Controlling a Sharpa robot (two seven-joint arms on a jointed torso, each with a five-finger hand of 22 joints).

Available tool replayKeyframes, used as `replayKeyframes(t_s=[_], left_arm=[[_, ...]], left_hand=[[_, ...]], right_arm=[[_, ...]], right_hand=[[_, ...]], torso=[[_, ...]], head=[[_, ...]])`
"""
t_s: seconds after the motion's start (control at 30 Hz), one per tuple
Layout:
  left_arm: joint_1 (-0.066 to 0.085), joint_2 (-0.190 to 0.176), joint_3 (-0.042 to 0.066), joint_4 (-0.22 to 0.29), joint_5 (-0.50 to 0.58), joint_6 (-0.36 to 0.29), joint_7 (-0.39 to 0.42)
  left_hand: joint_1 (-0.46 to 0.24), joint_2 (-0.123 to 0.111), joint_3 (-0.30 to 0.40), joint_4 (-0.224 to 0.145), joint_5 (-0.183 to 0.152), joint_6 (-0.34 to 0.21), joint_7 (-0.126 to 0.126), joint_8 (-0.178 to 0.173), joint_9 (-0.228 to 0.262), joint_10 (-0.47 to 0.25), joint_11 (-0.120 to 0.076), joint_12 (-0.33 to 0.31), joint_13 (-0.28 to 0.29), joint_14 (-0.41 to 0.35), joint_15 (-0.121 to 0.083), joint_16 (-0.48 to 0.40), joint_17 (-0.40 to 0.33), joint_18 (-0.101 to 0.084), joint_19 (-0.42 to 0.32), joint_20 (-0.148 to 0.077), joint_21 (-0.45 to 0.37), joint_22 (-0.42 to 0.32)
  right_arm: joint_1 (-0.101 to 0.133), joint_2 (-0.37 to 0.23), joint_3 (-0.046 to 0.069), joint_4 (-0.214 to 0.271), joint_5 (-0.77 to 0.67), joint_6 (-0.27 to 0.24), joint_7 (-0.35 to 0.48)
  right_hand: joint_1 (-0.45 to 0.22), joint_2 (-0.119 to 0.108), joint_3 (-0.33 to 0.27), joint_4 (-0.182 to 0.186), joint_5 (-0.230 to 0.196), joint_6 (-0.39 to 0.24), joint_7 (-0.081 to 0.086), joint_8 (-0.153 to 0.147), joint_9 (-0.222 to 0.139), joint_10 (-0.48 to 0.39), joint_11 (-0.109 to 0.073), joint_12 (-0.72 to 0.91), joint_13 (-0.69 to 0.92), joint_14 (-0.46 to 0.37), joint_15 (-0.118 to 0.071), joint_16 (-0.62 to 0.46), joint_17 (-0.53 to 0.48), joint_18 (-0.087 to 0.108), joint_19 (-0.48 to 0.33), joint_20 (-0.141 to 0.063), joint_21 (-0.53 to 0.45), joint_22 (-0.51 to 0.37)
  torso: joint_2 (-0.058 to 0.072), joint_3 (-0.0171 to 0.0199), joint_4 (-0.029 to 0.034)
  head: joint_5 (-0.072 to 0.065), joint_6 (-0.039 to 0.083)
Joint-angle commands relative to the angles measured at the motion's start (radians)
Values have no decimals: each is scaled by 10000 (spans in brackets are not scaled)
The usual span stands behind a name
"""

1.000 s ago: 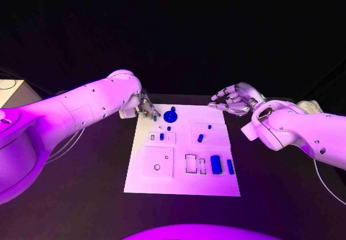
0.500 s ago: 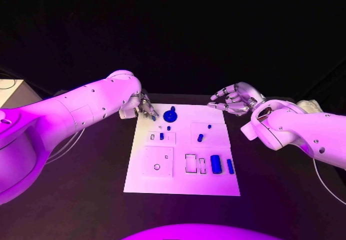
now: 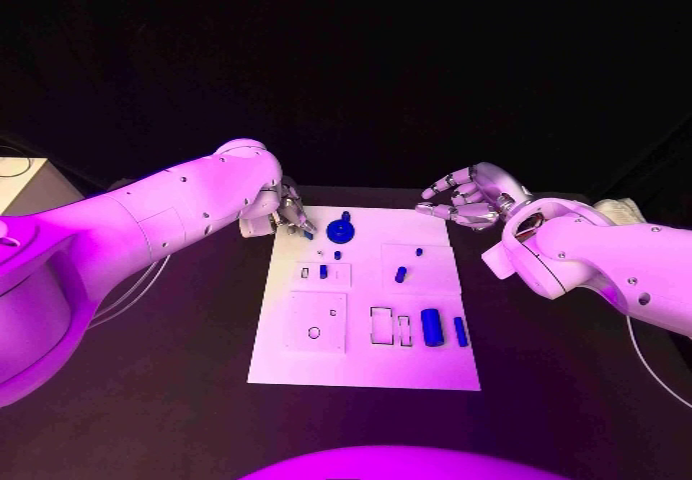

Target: Assemble the parts on the task board

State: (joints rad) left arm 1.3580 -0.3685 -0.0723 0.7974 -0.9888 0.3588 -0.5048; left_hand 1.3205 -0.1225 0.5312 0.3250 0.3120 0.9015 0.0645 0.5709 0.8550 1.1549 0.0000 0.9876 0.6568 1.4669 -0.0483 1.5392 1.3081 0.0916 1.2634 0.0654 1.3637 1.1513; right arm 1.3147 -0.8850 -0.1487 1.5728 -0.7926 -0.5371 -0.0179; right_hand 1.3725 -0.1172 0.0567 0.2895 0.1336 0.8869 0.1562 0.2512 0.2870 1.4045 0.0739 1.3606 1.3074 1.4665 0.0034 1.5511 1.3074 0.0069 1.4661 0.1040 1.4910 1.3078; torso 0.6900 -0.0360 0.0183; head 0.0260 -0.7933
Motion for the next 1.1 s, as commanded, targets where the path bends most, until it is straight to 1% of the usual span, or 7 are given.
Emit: replayKeyframes(t_s=[0.03,0.2,0.47,0.6,0.83,1.0,1.1], left_arm=[[4,-111,7,162,461,-141,136],[22,-433,47,608,683,-211,31],[97,-1091,60,1726,777,-230,-84],[107,-1371,-7,2360,467,-385,-108],[79,-1891,-228,3526,-168,-716,-110],[35,-2158,-338,4118,-535,-944,-91],[-10,-2290,-402,4399,-723,-1131,-71]], left_hand=[[-217,-178,1563,-1011,2,-128,-2,490,1027,18,-49,95,39,762,-63,52,2046,18,40,-60,69,80],[-568,-291,2228,-1375,0,-169,-16,697,1163,65,-65,171,48,792,-81,81,2100,-2,112,-75,134,198],[-982,-401,2908,-1859,14,-147,-31,849,1235,150,-87,256,54,845,-103,132,2204,-26,205,-98,220,344],[-1148,-448,3106,-2026,30,-119,-41,892,1247,216,-100,306,87,878,-115,163,2272,-46,278,-109,275,443],[-1372,-537,3421,-2261,34,-75,-60,938,1250,277,-122,317,56,912,-137,194,2340,-62,344,-130,329,532],[-1390,-536,3448,-2277,32,-68,-62,942,1251,278,-125,310,40,919,-138,200,2355,-64,350,-131,334,541],[-1397,-536,3459,-2284,31,-65,-63,945,1251,278,-126,305,29,918,-139,199,2352,-65,356,-132,337,548]], right_arm=[[2,-3,3,-1,-97,95,72],[2,-21,3,-23,-97,121,57],[1,-38,1,-87,-92,149,41],[-1,-34,0,-129,-84,156,41],[-14,-31,-2,-174,-109,163,52],[-28,-24,-4,-190,-138,167,57],[-35,-23,-4,-201,-148,171,59]], right_hand=[[-39,18,-54,-23,-26,-74,5,37,9,-79,-1,-34,910,907,-42,-56,2162,135,688,-20,-27,2107],[-34,19,-54,-25,-26,-73,4,44,10,-71,-1,-24,916,907,-42,-56,2163,135,689,-21,-26,2108],[-34,19,-54,-25,-26,-73,4,44,10,-71,-1,-24,916,907,-42,-56,2163,135,689,-21,-26,2108],[-36,14,-60,-25,-28,-74,4,49,11,-79,-2,-33,907,907,-43,-57,2162,137,687,-21,-33,2104],[-36,14,-60,-25,-28,-74,4,49,11,-79,-2,-33,907,907,-43,-57,2162,137,687,-21,-33,2104],[-36,14,-60,-25,-28,-74,4,49,11,-79,-2,-33,907,907,-43,-57,2162,137,687,-21,-33,2104],[-36,14,-60,-25,-28,-74,4,49,11,-79,-2,-33,907,907,-43,-57,2162,137,687,-21,-33,2104]], torso=[[-21,1,20],[-60,9,34],[-224,30,120],[-310,25,156],[-425,-7,213],[-465,-22,224],[-429,-21,208]], head=[[-3,-16],[18,-47],[47,-185],[91,-261],[125,-405],[136,-463],[159,-457]])
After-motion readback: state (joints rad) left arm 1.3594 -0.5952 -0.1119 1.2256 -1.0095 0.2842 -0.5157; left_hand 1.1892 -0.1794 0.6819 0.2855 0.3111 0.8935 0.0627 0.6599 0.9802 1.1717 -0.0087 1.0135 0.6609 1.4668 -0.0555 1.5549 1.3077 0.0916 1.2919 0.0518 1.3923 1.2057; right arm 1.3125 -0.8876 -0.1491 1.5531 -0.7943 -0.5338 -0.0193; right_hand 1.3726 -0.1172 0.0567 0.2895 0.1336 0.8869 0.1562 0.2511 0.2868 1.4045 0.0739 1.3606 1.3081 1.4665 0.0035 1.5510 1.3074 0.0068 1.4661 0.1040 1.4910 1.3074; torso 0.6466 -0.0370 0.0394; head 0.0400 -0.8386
